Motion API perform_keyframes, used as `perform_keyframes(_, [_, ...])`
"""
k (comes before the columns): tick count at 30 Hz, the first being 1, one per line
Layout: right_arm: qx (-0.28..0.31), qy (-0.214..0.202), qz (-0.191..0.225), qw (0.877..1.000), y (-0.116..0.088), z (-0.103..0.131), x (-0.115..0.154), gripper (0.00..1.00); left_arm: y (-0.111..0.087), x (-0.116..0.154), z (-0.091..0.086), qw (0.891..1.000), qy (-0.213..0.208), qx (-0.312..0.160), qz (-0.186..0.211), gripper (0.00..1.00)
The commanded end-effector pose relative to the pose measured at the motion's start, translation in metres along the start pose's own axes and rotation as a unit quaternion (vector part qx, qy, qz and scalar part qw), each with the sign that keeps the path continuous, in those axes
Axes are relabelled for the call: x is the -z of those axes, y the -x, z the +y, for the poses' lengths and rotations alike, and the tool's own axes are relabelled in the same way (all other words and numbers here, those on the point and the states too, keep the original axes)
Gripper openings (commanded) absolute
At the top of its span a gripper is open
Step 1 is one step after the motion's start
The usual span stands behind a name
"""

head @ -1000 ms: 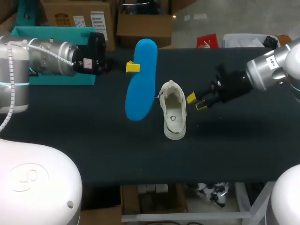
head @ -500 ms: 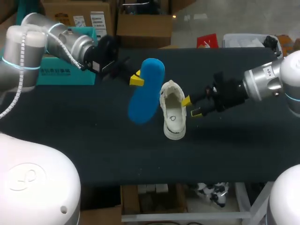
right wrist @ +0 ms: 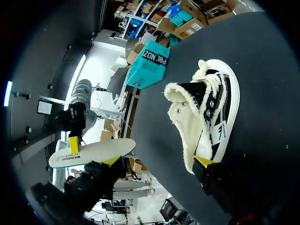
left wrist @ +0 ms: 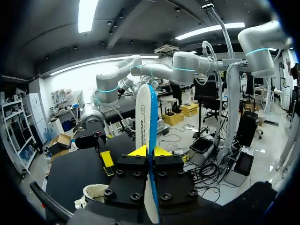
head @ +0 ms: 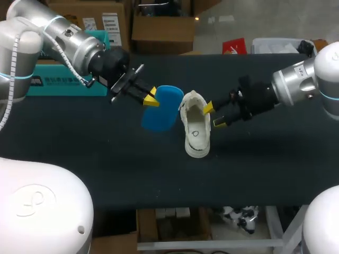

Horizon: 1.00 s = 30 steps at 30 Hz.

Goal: Open the shoe tongue, take the insole out of the shoe, put the insole back into the shoe, and pack the shoe into the shoebox

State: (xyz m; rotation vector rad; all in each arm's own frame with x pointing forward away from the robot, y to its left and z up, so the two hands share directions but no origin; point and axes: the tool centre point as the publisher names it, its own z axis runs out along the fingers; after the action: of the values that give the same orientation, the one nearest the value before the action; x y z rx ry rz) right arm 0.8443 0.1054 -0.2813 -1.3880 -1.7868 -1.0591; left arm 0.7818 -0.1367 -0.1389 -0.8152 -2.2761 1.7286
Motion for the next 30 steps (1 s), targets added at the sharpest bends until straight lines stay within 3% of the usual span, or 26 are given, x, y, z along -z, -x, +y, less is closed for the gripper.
perform_keyframes(1, [0.0, -0.001, 0.002, 1.0, 0.001, -0.001, 0.001, 1.0, -0.01, -0.003, -0.009, 0.986, 0.077, -0.023, -0.146, 0.0])
perform_keyframes(6, [0.0, -0.001, 0.002, 1.0, 0.001, -0.001, 0.001, 1.0, -0.01, -0.003, -0.009, 0.986, 0.077, -0.023, -0.146, 0.0])
perform_keyframes(8, [-0.017, 0.003, 0.004, 1.0, 0.0, 0.0, 0.002, 1.0, -0.017, -0.017, -0.004, 0.975, 0.085, -0.067, -0.192, 0.0])
perform_keyframes(10, [-0.048, 0.017, 0.028, 0.998, -0.001, 0.001, 0.003, 1.0, -0.023, -0.026, -0.001, 0.979, 0.059, -0.083, -0.178, 0.0])
perform_keyframes(19, [-0.144, 0.013, 0.033, 0.989, -0.019, 0.008, -0.005, 1.0, -0.03, -0.051, 0.009, 0.957, 0.008, -0.205, -0.207, 0.0])
perform_keyframes(30, [-0.228, -0.025, 0.061, 0.971, -0.028, 0.004, -0.017, 1.0, -0.017, -0.072, 0.016, 0.941, 0.004, -0.261, -0.214, 0.0])
